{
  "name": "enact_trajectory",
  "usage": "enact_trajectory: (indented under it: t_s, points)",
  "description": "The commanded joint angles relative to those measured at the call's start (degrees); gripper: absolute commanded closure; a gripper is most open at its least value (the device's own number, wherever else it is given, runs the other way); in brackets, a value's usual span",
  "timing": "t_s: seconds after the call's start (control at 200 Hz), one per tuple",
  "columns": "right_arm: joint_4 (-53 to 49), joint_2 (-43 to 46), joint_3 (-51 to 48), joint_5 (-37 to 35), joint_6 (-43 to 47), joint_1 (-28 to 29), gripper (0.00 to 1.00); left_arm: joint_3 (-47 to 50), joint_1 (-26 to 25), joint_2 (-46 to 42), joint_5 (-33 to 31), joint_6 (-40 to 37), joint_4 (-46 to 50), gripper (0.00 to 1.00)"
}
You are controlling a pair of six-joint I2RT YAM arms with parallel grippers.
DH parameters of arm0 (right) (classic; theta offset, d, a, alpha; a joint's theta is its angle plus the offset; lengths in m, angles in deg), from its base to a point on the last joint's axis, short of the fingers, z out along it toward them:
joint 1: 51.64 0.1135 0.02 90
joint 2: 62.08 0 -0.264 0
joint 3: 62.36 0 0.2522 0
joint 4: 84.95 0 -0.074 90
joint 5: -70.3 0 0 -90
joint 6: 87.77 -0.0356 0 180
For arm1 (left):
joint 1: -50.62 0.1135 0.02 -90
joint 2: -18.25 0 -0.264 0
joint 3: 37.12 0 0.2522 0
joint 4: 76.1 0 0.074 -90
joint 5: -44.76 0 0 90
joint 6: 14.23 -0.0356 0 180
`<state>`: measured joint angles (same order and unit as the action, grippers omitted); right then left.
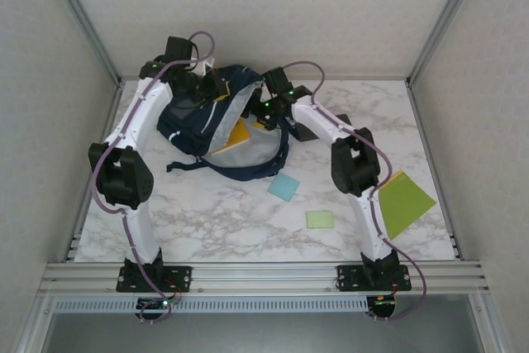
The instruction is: Pack the student bag
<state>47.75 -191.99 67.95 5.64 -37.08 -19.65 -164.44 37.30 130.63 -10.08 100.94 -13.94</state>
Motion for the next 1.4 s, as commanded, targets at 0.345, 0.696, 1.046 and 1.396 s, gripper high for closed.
enact_trajectory:
  t_s: [0.345, 0.696, 1.046, 1.396]
  points:
    - [-11.2, 36.5, -37.8, -22.6, 7.4, -15.0, 0.05, 10.3, 1.5, -6.8, -13.1, -3.7, -0.6, 1.0]
    - [-12.7, 54.6, -61.6, -31.6, 9.3, -39.8, 0.01, 13.1, 1.4, -9.3, -24.7, -10.3, 7.7, 1.0]
    - [-8.4, 57.6, -74.4, -33.6, 4.7, -56.3, 0.01, 13.0, -0.5, -9.1, -32.8, -12.3, 10.0, 0.92]
    - [-1.0, 57.2, -80.4, -27.5, 6.6, -60.1, 0.01, 17.0, -8.1, -10.8, -21.7, -0.1, -0.2, 0.5]
